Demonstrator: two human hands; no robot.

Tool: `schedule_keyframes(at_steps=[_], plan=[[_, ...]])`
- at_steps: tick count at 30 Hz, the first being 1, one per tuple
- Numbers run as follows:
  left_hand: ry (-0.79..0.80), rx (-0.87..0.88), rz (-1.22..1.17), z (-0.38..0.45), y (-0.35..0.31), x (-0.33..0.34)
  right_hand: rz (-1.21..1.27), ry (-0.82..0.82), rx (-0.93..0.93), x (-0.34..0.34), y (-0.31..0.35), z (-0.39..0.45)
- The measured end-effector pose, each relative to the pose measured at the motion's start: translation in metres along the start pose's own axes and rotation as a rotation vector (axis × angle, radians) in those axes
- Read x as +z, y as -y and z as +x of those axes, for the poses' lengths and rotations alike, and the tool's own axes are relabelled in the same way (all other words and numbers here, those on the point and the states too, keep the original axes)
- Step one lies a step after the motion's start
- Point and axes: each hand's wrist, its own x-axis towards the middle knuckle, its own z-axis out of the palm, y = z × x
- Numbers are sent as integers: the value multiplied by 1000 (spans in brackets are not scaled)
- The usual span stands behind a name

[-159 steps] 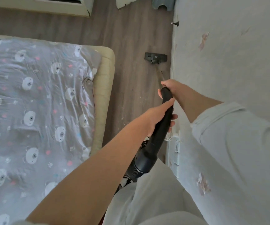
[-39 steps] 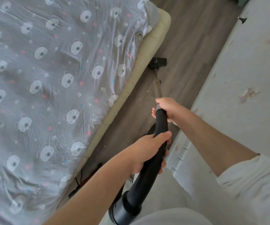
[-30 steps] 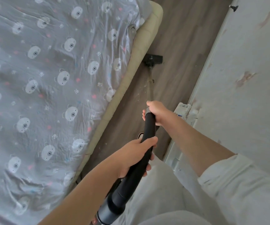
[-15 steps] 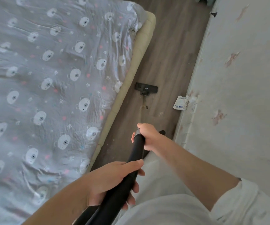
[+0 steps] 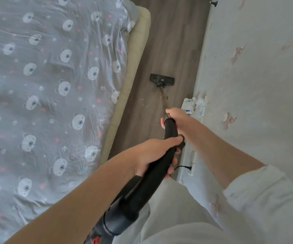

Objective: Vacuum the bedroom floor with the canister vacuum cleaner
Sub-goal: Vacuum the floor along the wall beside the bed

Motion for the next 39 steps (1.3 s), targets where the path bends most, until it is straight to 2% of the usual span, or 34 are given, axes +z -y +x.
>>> schedule_keyframes(at_steps=[4, 7, 15, 20, 24, 30, 34, 39], plan=[[-24, 52, -22, 59, -49, 2, -102, -53, -76, -14, 67, 38], [-8, 62, -57, 83, -64, 0, -157, -84, -79, -25, 89, 56], [33, -65, 84, 51, -46, -4, 135, -1, -8, -35, 46, 36], [62, -110, 119, 9, -41, -14, 216, 26, 5, -24, 23, 12], [85, -105, 158, 1, -60, -12, 181, 26, 21, -25, 34, 9], [42, 6, 127, 48, -96, -19, -29, -62, -139, -23, 88, 47], [26, 47, 77, 74, -61, -23, -144, -115, -135, -24, 72, 69], [26, -3, 116, 46, 24, -35, -70, -57, -69, -18, -22, 52]])
